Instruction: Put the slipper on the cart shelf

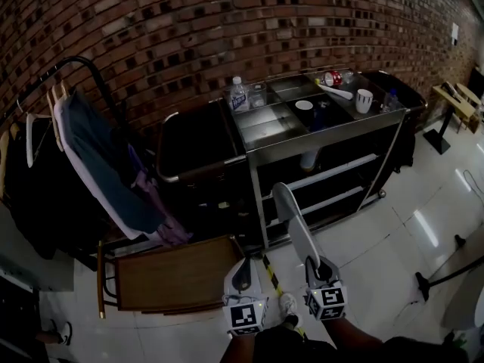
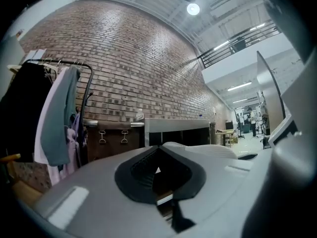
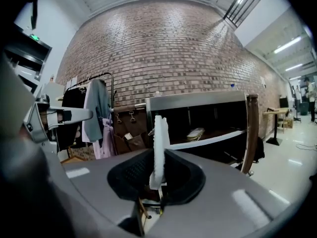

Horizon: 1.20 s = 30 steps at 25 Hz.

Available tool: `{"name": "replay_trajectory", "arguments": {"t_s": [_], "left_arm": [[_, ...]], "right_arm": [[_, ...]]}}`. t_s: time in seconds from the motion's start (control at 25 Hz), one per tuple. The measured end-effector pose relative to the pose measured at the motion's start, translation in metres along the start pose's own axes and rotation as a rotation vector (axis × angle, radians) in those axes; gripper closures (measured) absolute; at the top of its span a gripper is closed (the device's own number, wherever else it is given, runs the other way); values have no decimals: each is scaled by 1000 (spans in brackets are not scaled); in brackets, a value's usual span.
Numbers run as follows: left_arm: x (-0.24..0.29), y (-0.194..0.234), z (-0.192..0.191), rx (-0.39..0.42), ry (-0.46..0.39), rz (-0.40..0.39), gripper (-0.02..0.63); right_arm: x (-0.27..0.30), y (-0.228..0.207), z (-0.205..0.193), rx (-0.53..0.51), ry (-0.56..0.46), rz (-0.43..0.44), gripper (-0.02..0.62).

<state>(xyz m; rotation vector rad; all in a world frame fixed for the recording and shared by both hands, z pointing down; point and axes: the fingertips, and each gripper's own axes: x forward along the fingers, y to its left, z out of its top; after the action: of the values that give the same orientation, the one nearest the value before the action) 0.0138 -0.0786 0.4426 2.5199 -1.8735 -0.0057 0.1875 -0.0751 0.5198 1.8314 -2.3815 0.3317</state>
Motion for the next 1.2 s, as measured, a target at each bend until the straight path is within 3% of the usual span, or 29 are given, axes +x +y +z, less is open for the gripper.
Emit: {"name": "replay_trajectory", "arguments": {"t_s": [0.16,0.32,0.52,0.68,1.2], "left_arm": [[38,-10,9,5,0,-21,591],[71,1,-9,5,35,7,591],[120,11,3,-36,28,31,591],[152,21,-4,-25,27,39,591],[213,52,-18,-36,61,74,591]], "right_arm": [[37,-26,7,32,-3,-8,543],[81,-48,18,66,12,-10,543],[137,-71,37,74,20,-2,541],[170,-80,40,113,44,6,541],[276,-89,31,430,61,42,541]]}}
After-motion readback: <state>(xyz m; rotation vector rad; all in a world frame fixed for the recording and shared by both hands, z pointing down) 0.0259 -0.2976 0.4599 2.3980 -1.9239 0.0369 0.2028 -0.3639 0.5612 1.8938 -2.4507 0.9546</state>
